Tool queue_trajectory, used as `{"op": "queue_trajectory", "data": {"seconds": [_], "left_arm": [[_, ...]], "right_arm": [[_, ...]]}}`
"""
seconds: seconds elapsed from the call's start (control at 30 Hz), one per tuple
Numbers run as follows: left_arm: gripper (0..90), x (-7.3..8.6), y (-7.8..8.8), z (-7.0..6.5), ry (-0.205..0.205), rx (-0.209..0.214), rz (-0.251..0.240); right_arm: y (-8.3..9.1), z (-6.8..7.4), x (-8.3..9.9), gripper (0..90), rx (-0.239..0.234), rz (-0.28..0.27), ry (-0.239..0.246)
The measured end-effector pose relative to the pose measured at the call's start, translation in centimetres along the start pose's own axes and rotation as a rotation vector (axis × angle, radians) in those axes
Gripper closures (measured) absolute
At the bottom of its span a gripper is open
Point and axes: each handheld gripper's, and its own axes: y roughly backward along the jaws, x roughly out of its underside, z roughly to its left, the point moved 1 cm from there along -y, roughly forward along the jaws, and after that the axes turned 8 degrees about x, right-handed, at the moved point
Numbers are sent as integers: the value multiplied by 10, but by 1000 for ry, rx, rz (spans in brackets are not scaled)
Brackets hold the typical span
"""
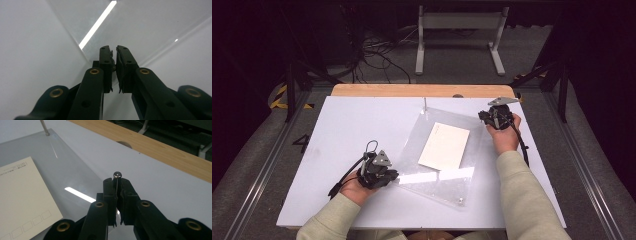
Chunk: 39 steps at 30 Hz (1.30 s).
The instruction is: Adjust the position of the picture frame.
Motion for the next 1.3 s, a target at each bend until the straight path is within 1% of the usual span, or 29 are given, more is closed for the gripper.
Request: {"op": "queue_trajectory", "data": {"seconds": [0.07, 0.1, 0.13, 0.17, 0.23, 0.3, 0.33, 0.37, 0.43, 0.5, 0.53, 0.57, 0.6, 0.63, 0.67, 0.7, 0.77, 0.8, 0.83, 0.9, 0.93, 0.97, 1.0, 1.07, 1.13, 1.2, 1.23, 1.27, 1.3], "left_arm": [[829, 0, 0, 0, -1, 2, -4], [829, 0, 0, 0, -1, 2, -4], [829, 0, 0, -1, -4, 2, -1], [829, 0, -1, -1, -7, -1, -3], [830, 0, -1, -1, -7, -1, -3], [830, 0, -1, -2, -14, -6, -3], [829, 0, -1, -4, -29, -9, 1], [829, 0, -1, -4, -29, -9, 1], [828, -1, -3, -10, -49, 17, 7], [828, -2, -5, -17, -62, 37, 11], [827, -2, -5, -17, -62, 37, 11], [827, -2, -5, -22, -76, 49, 20], [821, -3, -7, -27, -89, 65, 21], [809, -3, -8, -32, -111, 66, 35], [807, -4, -9, -38, -140, 63, 43], [804, -5, -10, -42, -153, 66, 50], [804, -7, -13, -52, -186, 91, 59], [804, -7, -14, -55, -193, 99, 60], [804, -8, -16, -59, -202, 113, 60], [804, -10, -19, -66, -220, 139, 56], [804, -11, -21, -71, -226, 161, 52], [805, -12, -23, -74, -229, 172, 52], [806, -13, -25, -77, -231, 179, 45], [805, -13, -28, -83, -257, 193, 39], [771, -14, -28, -84, -273, 208, 35], [707, -14, -28, -82, -250, 246, 32], [653, -15, -26, -78, -237, 254, 24], [616, -15, -23, -75, -213, 266, 7], [599, -15, -19, -71, -195, 271, -18]], "right_arm": [[-8, -2, 5, 828, -16, 36, -34], [-10, -3, 8, 815, -22, 44, -49], [-9, -4, 9, 798, -35, 29, -81], [-8, -5, 10, 778, -43, 21, -101], [-6, -5, 10, 757, -47, 15, -111], [6, -3, 8, 709, -42, 11, -113], [18, 0, 10, 691, -28, -26, -91], [26, 1, 13, 681, -41, -40, -93], [40, 2, 20, 659, -63, -53, -106], [50, 3, 28, 631, -82, -45, -108], [50, 3, 28, 631, -82, -45, -108], [57, 4, 34, 613, -103, -31, -123], [64, 5, 40, 602, -140, -26, -139], [70, 6, 46, 595, -209, -8, -170], [75, 7, 50, 596, -257, -1, -187], [82, 9, 56, 602, -283, 11, -187], [90, 13, 64, 607, -280, 18, -165], [93, 15, 71, 612, -272, 27, -156], [94, 16, 74, 613, -260, 40, -149], [96, 17, 78, 611, -217, 90, -110], [97, 17, 79, 615, -206, 92, -105], [98, 16, 80, 623, -198, 101, -112], [98, 15, 81, 633, -188, 105, -107], [98, 14, 83, 660, -167, 124, -106], [95, 13, 86, 702, -156, 157, -106], [93, 14, 88, 735, -148, 183, -97], [91, 16, 89, 752, -147, 191, -85], [90, 17, 89, 780, -143, 208, -75], [88, 18, 90, 797, -151, 216, -70]]}}
